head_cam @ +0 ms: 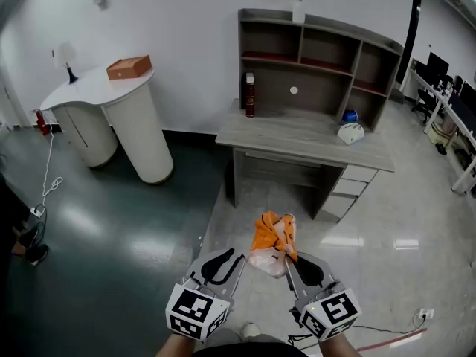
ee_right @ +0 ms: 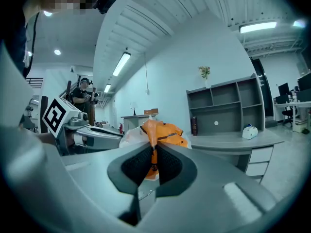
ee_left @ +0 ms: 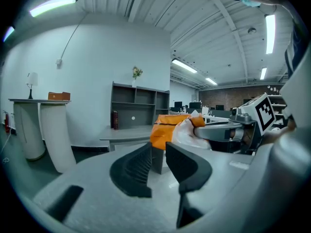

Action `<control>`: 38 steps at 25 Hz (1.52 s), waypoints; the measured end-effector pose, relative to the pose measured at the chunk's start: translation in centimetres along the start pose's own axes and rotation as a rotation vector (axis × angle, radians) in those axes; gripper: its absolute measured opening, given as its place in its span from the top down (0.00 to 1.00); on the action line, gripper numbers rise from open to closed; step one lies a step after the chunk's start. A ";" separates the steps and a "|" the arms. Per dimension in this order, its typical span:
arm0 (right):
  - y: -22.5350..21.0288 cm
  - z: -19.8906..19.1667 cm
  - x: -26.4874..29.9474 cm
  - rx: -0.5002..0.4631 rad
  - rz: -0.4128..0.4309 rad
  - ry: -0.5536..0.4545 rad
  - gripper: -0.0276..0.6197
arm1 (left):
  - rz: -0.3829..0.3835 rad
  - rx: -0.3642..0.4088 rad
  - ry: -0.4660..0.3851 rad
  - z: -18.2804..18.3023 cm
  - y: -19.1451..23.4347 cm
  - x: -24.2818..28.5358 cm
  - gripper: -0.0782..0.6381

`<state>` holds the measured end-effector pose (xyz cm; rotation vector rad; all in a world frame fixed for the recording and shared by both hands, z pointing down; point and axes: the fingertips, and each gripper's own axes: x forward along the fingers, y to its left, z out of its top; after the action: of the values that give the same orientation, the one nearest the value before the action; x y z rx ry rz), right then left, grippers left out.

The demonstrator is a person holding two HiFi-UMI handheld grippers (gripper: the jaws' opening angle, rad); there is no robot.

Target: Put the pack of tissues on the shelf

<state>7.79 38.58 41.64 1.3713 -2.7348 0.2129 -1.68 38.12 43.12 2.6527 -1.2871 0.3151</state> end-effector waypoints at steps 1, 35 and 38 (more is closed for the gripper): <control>0.4 -0.5 -0.1 -0.002 0.001 0.000 0.95 | 0.005 0.001 -0.002 -0.4 0.1 -0.4 0.79; -10.6 4.9 18.0 -0.002 -0.104 0.025 0.95 | -0.114 -0.013 0.021 6.4 15.6 15.5 0.75; -11.4 5.4 20.0 -0.006 -0.113 0.024 0.95 | -0.123 -0.010 0.018 7.0 17.3 16.6 0.74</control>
<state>4.92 15.17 39.91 1.5054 -2.6270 0.2116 -4.53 13.35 41.92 2.6998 -1.1114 0.3131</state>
